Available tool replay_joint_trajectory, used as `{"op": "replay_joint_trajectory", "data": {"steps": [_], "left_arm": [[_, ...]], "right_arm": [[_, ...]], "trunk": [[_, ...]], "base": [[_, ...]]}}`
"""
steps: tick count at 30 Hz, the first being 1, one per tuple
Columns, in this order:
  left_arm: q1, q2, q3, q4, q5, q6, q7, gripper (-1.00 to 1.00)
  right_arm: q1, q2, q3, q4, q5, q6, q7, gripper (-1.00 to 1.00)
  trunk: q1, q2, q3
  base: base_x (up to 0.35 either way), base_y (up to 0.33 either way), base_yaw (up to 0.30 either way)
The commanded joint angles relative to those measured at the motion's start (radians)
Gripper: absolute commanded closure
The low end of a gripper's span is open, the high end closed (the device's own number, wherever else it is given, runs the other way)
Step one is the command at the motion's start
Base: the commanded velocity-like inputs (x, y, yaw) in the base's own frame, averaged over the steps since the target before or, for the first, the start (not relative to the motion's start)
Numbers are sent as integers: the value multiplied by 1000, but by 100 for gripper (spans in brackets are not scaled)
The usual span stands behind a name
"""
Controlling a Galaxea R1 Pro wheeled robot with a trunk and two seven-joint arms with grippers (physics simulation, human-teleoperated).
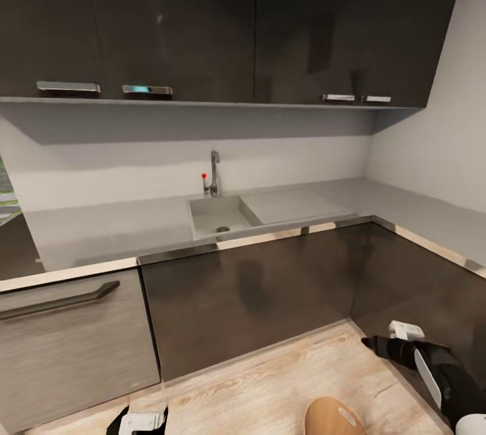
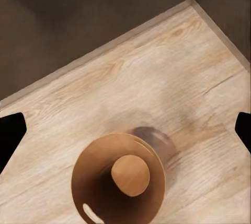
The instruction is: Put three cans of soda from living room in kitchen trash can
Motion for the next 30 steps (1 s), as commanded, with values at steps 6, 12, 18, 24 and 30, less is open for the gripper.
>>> {"op": "replay_joint_trajectory", "data": {"steps": [6, 12, 18, 24, 30], "left_arm": [[0, 0, -1, 13, 0, 0, 0, -100], [0, -1, -2, 24, -1, 0, 0, -100], [0, -1, -2, 26, 0, 0, 0, -100], [0, 0, -2, 26, 0, 0, 0, -100], [0, 0, -2, 25, 0, 0, -1, -100]], "right_arm": [[-201, -49, -2, 220, 6, 26, 3, -100], [-275, -57, 4, 311, 10, 28, -4, -100], [-290, -54, 8, 329, 11, 29, -4, -100], [-294, -55, 9, 334, 9, 30, 0, -100], [-288, -64, 7, 353, 14, 9, 3, -100]], "trunk": [[23, -42, -19], [46, -84, -38], [69, -126, -57], [92, -168, -75], [115, -210, -94]], "base": [[0, 0, 0], [0, 0, 0], [0, 0, 0], [0, 0, 0], [0, 0, 0]]}}
